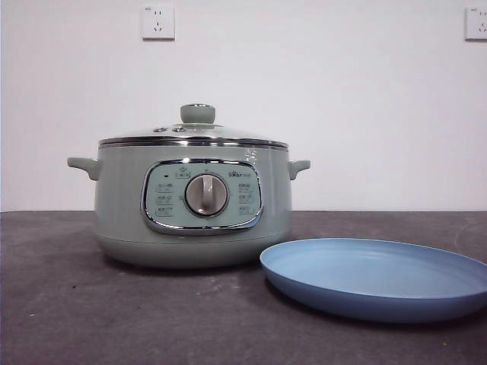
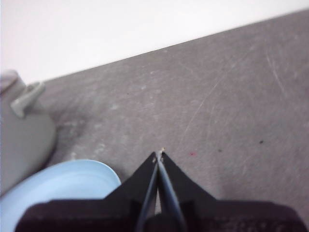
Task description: Take the potato out from the steamer,put the potato on the plate,close the lid
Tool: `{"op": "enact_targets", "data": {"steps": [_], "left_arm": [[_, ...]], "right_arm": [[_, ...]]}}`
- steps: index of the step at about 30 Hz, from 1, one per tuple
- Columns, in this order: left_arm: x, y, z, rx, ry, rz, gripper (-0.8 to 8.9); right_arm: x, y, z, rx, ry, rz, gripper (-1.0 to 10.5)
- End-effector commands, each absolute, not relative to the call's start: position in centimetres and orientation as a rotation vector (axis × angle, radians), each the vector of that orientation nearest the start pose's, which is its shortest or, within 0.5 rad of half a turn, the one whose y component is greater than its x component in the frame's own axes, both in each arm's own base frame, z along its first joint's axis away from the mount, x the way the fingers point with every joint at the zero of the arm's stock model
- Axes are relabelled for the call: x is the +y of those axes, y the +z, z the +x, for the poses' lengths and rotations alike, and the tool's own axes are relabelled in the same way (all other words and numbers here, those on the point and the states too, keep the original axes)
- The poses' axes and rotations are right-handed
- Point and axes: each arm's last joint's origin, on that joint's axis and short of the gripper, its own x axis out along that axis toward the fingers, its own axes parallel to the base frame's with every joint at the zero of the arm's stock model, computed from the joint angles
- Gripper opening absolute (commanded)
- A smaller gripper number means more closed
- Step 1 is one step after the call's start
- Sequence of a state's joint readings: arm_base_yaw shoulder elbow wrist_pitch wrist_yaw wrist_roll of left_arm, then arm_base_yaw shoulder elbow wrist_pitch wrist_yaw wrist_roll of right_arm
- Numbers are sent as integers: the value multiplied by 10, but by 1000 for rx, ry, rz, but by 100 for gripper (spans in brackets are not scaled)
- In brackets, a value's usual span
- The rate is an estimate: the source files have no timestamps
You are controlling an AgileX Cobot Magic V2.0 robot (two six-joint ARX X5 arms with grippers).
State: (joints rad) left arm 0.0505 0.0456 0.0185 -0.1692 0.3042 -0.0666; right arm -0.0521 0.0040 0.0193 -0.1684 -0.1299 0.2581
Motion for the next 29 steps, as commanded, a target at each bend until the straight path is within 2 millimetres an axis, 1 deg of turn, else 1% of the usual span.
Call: {"op": "enact_targets", "data": {"steps": [1, 3, 7, 10, 13, 18, 21, 25, 29], "left_arm": [[-5, 146, 97, 230, -269, -255, -4], [-6, 148, 97, 226, -297, -309, -5], [-7, 156, 96, 206, -344, -395, -8], [-7, 169, 94, 184, -348, -425, -8], [-7, 186, 90, 164, -354, -435, -8], [-8, 217, 79, 158, -361, -422, -8], [-10, 231, 75, 182, -407, -383, -8], [-11, 248, 76, 260, -469, -327, -8], [-13, 264, 80, 341, -561, -253, -8]], "right_arm": [[-1, 150, 96, 179, 44, 427, 1], [-1, 151, 96, 173, 51, 448, -2], [1, 158, 95, 166, 126, 504, -12], [2, 168, 93, 152, 137, 514, -12], [2, 182, 92, 144, 166, 512, -12], [4, 210, 92, 193, 210, 513, -12], [5, 229, 92, 259, 248, 445, -12], [7, 259, 94, 334, 310, 361, -12], [11, 291, 96, 396, 423, 288, -12]]}}
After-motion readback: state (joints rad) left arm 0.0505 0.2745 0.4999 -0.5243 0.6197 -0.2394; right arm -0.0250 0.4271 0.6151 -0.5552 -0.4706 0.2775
